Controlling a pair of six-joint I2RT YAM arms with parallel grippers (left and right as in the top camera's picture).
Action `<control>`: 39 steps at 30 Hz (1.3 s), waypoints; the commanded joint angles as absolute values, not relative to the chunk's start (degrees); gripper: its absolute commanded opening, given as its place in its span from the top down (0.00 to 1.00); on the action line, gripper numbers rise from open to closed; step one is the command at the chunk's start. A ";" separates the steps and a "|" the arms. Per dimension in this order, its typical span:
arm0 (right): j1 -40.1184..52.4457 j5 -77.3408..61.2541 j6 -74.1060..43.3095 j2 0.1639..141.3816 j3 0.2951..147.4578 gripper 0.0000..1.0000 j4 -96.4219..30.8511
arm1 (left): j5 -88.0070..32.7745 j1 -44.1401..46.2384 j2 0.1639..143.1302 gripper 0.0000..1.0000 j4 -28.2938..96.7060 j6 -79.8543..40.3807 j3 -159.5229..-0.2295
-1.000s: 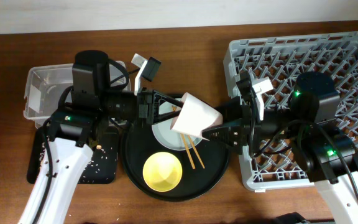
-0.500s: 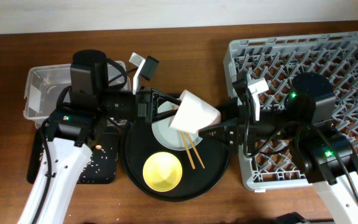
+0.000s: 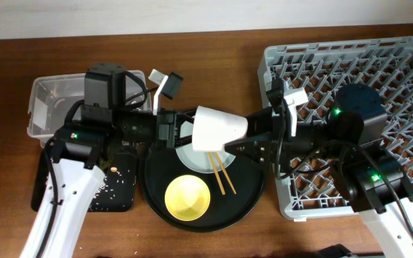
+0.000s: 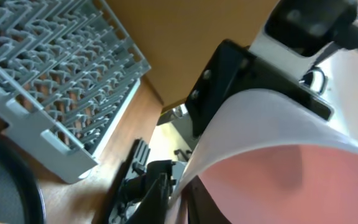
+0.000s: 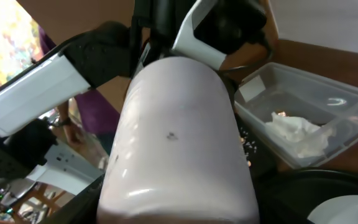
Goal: Sort waste into correct bins and load items into the dishwasher rack
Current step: 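Release the left gripper and carry the pink cup right over the rack, then lower the pink cup into the rack's back-left slot and release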
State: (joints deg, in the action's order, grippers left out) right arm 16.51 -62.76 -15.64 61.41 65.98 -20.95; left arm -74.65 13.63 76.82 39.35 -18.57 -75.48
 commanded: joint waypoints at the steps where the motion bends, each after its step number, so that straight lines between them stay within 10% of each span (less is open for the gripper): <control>1: 16.82 -59.86 -14.94 61.23 66.54 0.47 -19.42 | -68.55 14.09 76.69 0.79 39.99 -15.31 -75.48; 7: 15.62 -54.15 -15.16 61.23 66.54 0.47 -23.07 | -52.42 11.05 76.69 0.37 39.70 -15.35 -75.48; 18: 4.12 -25.02 -13.30 65.25 74.39 0.48 -45.12 | -38.13 1.45 76.79 0.02 44.80 -16.38 -75.48; 39: 2.15 -2.26 -7.73 98.94 92.31 0.50 -55.68 | -27.55 1.43 76.79 0.01 48.97 -16.40 -75.48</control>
State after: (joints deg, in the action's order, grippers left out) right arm 2.55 -3.70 -8.32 96.42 91.00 -56.36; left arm -28.10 1.78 76.82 48.88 -16.67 -75.42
